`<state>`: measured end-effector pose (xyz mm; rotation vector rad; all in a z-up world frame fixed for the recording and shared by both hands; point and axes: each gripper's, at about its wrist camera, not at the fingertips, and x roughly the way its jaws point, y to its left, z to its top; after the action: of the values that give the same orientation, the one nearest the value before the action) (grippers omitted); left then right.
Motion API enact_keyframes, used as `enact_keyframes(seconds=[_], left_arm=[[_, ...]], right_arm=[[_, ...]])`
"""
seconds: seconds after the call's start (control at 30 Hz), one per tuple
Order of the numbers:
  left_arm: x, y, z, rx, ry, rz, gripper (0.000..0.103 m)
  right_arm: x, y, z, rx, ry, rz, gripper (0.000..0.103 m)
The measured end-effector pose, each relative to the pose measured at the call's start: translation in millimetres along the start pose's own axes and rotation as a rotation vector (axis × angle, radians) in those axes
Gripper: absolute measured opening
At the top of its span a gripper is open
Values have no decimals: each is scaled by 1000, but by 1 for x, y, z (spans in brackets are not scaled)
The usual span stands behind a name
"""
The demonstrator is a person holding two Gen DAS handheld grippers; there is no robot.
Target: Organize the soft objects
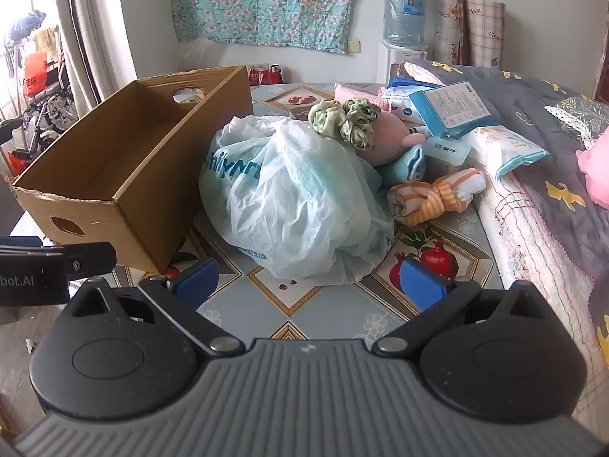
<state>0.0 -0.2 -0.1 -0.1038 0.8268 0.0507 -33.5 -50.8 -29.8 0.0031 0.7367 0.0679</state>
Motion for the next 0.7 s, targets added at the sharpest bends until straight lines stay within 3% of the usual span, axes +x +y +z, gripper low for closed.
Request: enact_keyframes(seconds=[0.7], left_arm=[[-3,4,-1,-15,6,-14,103]], right_arm=[[2,7,5,-26,26,10,102]])
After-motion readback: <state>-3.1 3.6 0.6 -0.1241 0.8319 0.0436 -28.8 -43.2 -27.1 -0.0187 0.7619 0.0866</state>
